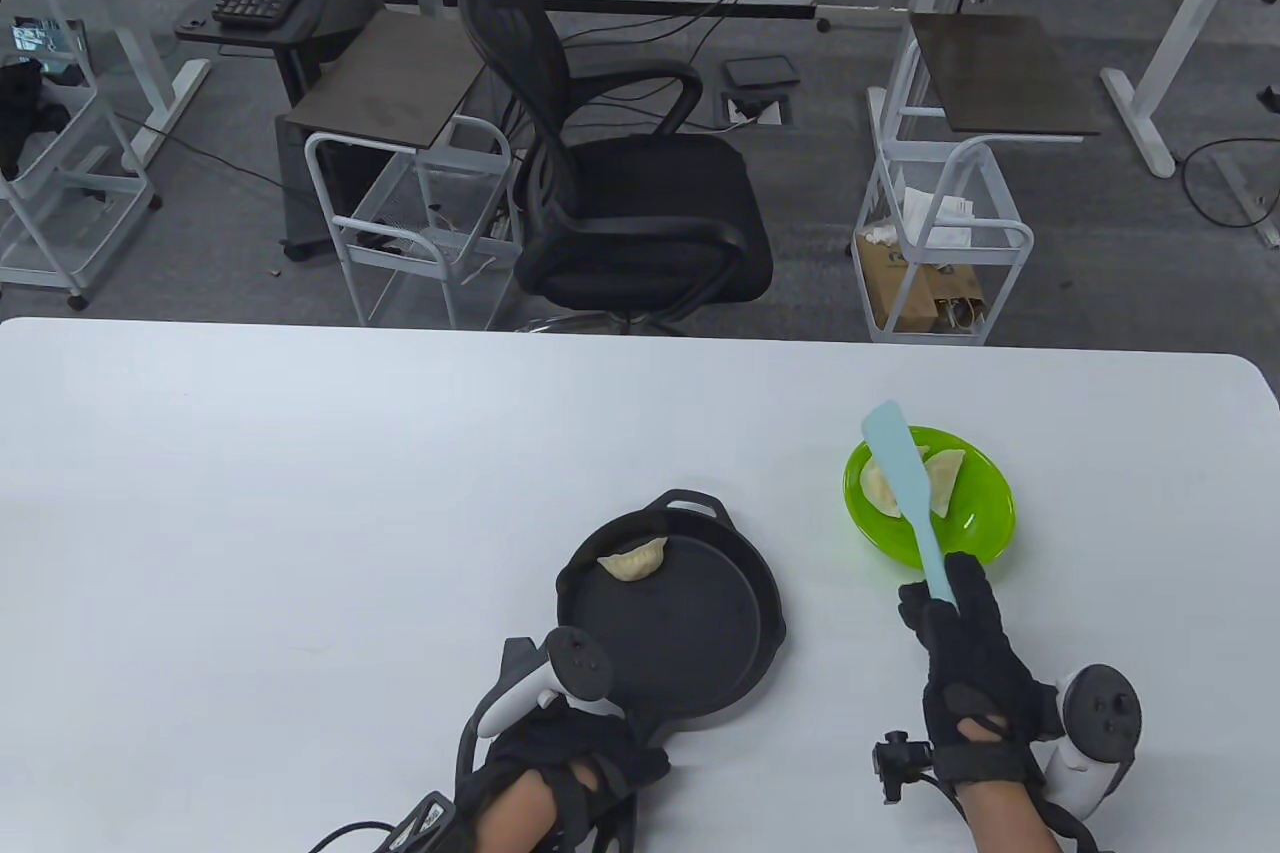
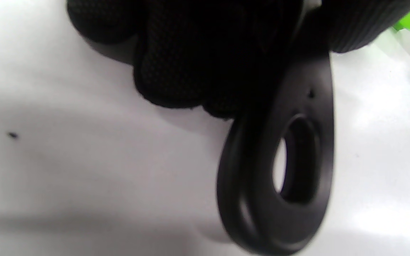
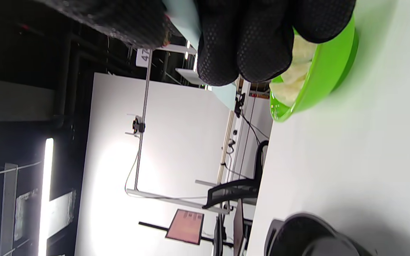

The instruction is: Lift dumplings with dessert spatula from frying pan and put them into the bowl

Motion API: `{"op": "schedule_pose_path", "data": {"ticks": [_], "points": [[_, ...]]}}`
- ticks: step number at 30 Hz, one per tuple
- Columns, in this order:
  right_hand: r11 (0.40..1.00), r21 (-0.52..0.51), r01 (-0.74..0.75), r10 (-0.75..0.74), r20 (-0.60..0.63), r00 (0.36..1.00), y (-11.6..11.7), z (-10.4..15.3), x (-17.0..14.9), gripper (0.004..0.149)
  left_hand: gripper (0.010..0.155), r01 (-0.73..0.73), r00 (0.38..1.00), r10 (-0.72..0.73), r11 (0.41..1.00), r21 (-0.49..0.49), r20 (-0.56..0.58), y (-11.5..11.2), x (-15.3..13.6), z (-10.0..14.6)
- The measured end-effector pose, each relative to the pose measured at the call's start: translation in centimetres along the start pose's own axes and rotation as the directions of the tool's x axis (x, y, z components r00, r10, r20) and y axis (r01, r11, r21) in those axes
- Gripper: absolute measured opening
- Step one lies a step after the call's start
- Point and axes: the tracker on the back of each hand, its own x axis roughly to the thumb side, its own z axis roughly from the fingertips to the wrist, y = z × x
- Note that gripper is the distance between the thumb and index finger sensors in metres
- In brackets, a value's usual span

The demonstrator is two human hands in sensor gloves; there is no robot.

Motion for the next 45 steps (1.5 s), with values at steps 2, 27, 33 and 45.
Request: {"op": "schedule_pose_path", "data": {"ticks": [2,27,33,45], "points": [[0.999,0.046,0.008,-0.007,-0.011,1.0,0.7,0.2,-0.1,0.06,0.063,0.0,1.0,0.0,1.0,0.0,0.0,0.0,0.0,0.0],[0.926,0.3,0.23,-0.152,-0.261,0.953,4.8,1.5,-1.9,0.061,0.063,0.0,1.0,0.0,1.0,0.0,0.0,0.0,0.0,0.0],[0.922,0.325,0.208,-0.121,-0.27,0.955,5.2,1.6,-1.9,0.062,0.062,0.0,1.0,0.0,1.0,0.0,0.0,0.0,0.0,0.0],[0.897,0.38,0.228,-0.105,-0.317,0.942,7.3,1.8,-3.2,0.062,0.062,0.001,1.0,-0.001,1.0,0.002,0.001,0.0,0.1,0.0]]}}
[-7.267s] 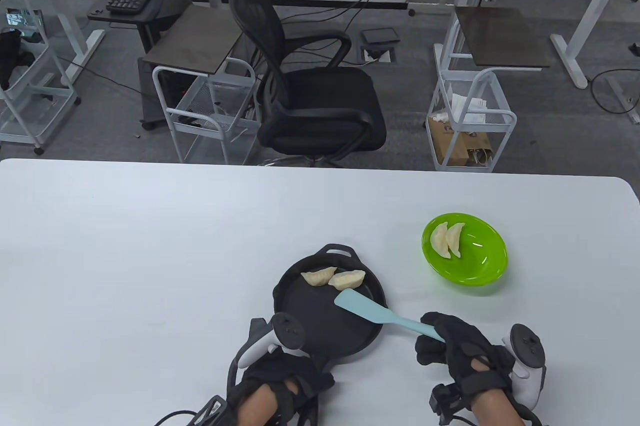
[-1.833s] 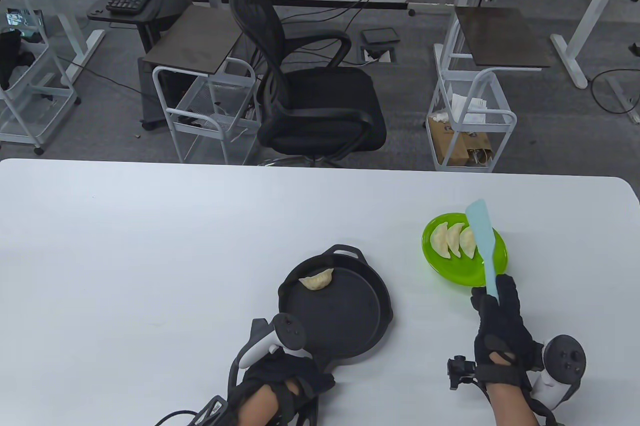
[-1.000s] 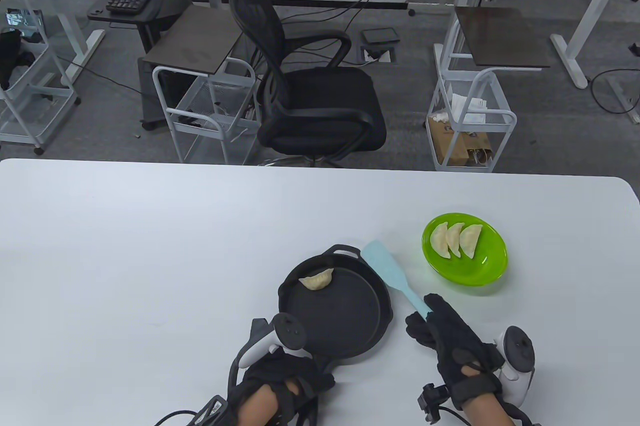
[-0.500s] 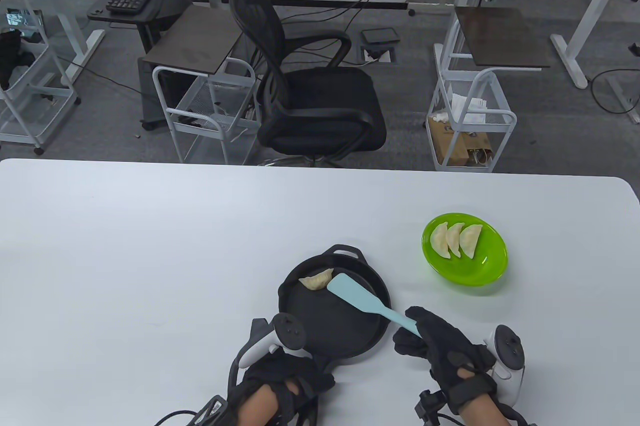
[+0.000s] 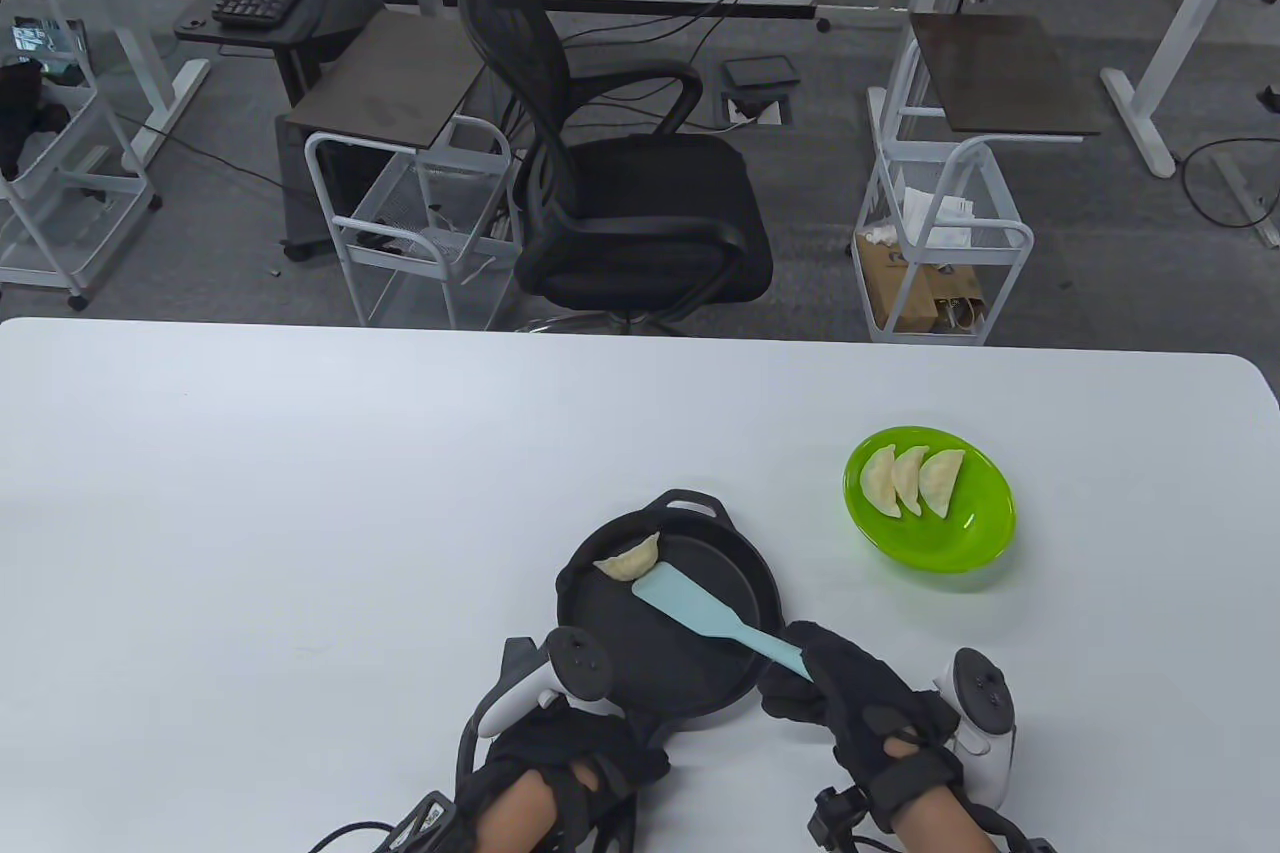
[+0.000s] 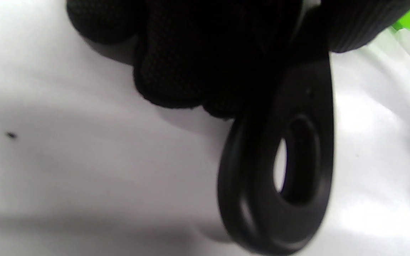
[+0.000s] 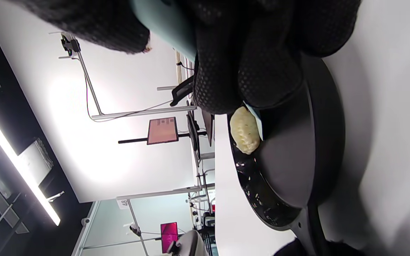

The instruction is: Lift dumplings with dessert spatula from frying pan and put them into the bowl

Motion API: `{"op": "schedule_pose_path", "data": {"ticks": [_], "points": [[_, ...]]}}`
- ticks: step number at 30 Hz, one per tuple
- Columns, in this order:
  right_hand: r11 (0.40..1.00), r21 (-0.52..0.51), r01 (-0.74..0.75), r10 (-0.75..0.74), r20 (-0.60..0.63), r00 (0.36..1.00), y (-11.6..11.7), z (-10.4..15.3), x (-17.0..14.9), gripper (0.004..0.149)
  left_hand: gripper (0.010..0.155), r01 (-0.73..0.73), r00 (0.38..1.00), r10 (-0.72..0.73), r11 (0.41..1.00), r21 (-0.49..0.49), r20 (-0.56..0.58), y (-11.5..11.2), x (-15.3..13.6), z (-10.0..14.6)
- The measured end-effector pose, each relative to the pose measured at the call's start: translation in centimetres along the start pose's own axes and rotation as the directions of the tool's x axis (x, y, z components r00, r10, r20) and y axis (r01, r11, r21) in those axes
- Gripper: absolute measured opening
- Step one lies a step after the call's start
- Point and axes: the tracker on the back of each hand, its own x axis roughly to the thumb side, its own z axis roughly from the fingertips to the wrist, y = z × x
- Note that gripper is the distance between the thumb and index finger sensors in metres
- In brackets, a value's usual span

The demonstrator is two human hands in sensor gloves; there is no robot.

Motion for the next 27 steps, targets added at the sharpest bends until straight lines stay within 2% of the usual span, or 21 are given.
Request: {"op": "schedule_pose_path", "data": {"ticks": [9,21,27], "points": [[0.986,0.17,0.001,0.016,-0.099,0.995,1.8,-1.3,-1.9,0.061,0.061,0.013,1.0,-0.013,1.0,-0.011,0.012,-0.2,0.4,-0.1],[0.985,0.155,0.082,-0.055,-0.172,0.984,1.5,-1.3,-2.9,0.059,0.062,0.01,1.0,-0.009,1.0,-0.011,0.017,-0.3,0.5,-0.2],[0.983,0.163,0.083,-0.058,-0.152,0.987,1.5,-1.1,-2.6,0.058,0.063,0.009,1.0,-0.008,1.0,-0.012,0.017,-0.3,0.5,-0.2]]}}
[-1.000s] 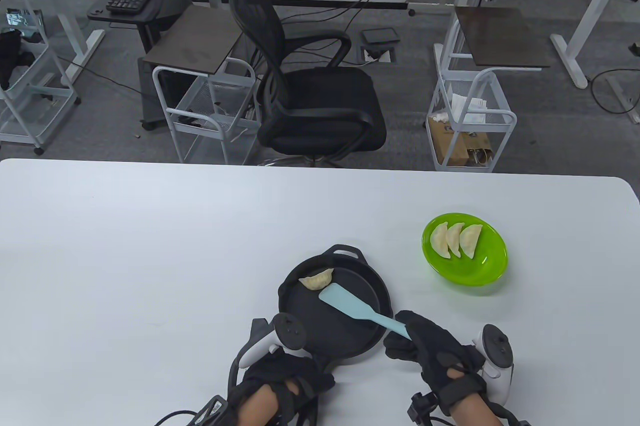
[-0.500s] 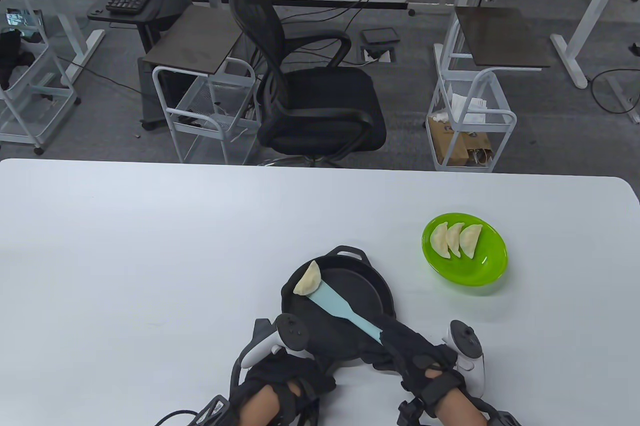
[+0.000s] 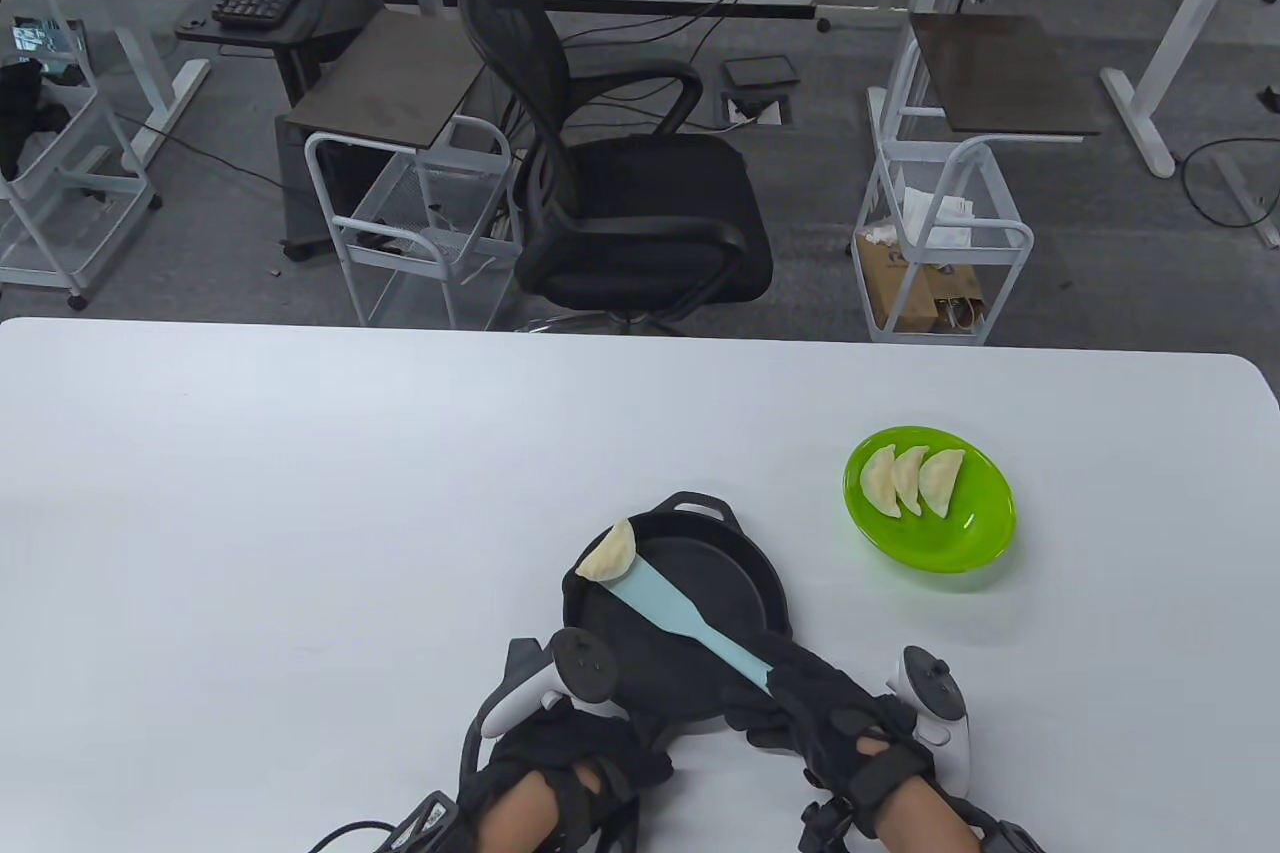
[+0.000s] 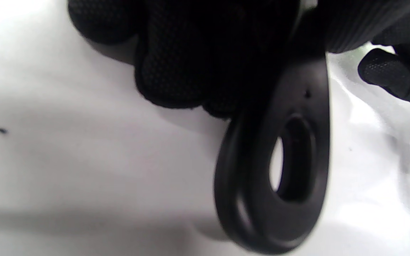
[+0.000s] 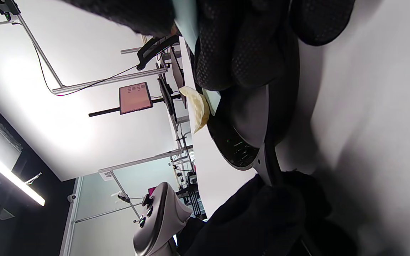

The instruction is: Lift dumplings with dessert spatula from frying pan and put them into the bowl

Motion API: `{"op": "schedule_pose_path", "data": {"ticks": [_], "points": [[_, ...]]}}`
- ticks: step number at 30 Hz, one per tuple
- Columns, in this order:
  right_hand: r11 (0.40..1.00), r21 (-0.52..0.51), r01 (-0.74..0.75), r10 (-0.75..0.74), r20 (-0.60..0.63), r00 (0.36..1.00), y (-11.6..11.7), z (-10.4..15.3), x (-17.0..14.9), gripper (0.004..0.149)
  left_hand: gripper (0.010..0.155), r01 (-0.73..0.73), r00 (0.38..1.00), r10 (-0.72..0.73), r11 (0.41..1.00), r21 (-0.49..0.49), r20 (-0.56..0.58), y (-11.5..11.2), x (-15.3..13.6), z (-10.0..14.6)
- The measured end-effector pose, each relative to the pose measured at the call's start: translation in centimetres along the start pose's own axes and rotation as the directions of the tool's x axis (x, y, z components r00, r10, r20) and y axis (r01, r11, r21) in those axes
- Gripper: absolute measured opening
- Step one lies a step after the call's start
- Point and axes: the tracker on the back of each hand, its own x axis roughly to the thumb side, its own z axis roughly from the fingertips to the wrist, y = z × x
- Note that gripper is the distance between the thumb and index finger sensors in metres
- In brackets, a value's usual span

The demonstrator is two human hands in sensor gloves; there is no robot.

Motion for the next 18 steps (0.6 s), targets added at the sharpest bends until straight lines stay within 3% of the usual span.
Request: {"op": "schedule_pose_path", "data": {"ticks": [18], "points": [[0.98,-0.141,0.14,-0.113,0.181,0.977,-1.5,2.0,2.4,0.058,0.062,-0.004,1.0,0.004,1.0,0.0,0.0,0.0,-0.1,0.0]]}}
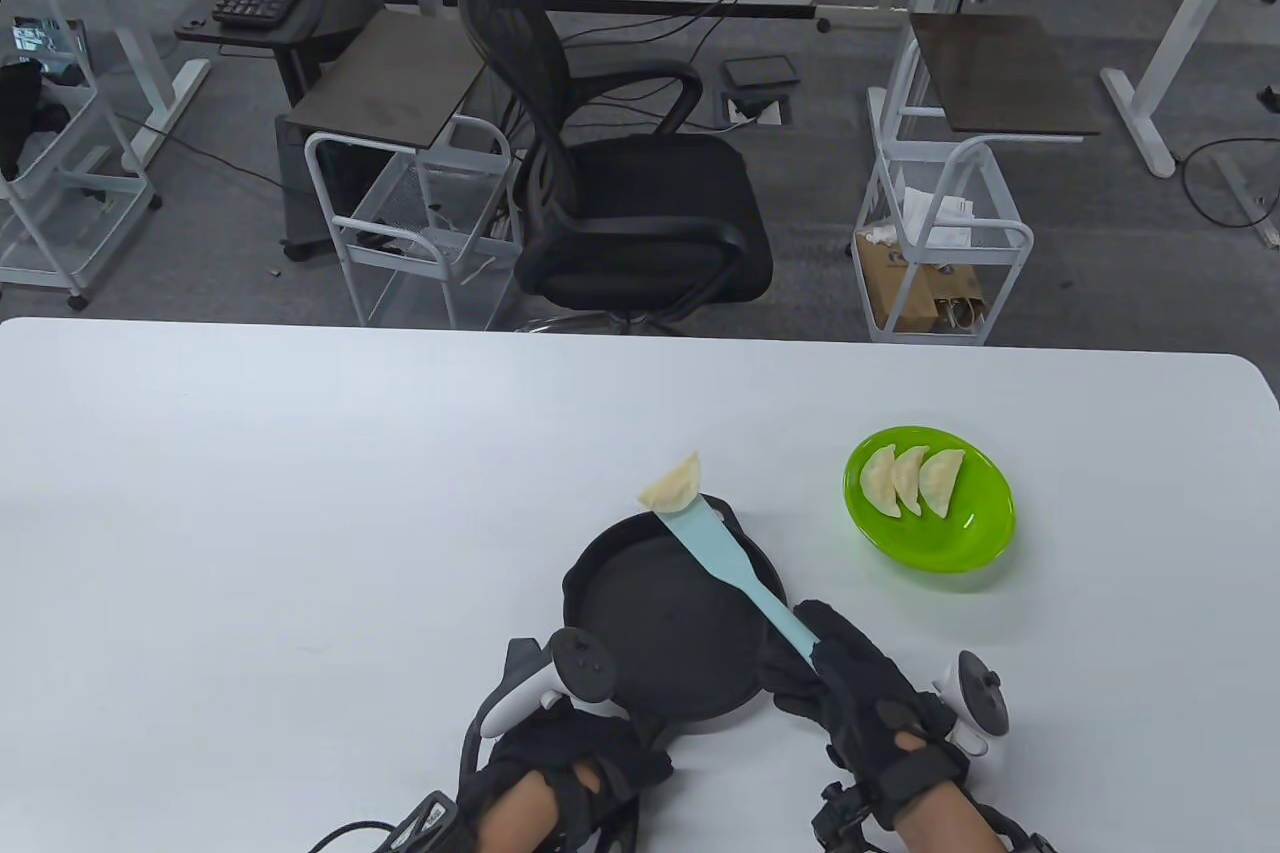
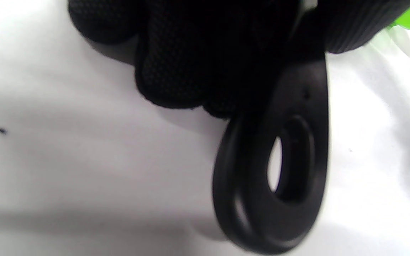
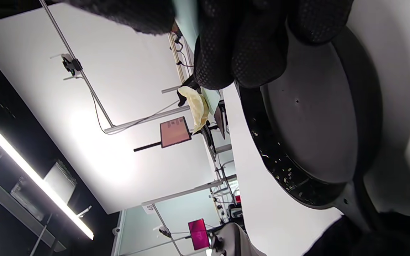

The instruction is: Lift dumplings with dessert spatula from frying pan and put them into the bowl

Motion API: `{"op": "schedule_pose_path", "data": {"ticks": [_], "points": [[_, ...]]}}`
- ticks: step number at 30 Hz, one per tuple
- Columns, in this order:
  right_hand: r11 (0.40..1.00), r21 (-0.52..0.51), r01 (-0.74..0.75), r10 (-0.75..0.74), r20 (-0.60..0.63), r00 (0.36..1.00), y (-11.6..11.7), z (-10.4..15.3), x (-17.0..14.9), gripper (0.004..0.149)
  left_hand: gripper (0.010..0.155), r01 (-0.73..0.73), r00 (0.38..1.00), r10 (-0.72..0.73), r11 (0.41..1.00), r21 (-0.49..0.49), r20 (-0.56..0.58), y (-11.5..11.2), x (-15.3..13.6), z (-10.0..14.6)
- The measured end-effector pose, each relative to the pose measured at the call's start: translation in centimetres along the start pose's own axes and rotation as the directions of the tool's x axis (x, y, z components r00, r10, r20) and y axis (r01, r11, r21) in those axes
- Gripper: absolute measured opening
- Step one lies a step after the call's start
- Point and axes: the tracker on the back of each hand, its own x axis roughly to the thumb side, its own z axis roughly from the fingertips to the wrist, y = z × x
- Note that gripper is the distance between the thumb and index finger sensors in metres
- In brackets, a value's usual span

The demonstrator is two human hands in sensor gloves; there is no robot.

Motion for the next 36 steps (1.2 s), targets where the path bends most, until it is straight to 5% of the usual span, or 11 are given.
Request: {"op": "schedule_pose_path", "data": {"ticks": [17,36], "points": [[0.948,-0.3,0.105,-0.054,0.174,0.983,-2.4,1.8,1.6,0.058,0.062,-0.004,1.0,0.004,1.0,-0.002,0.001,0.0,0.0,0.0],[0.881,-0.431,0.196,-0.105,0.226,0.969,-3.9,2.6,2.0,0.059,0.062,-0.004,1.0,0.004,1.0,-0.003,0.001,0.0,0.0,0.0]]}}
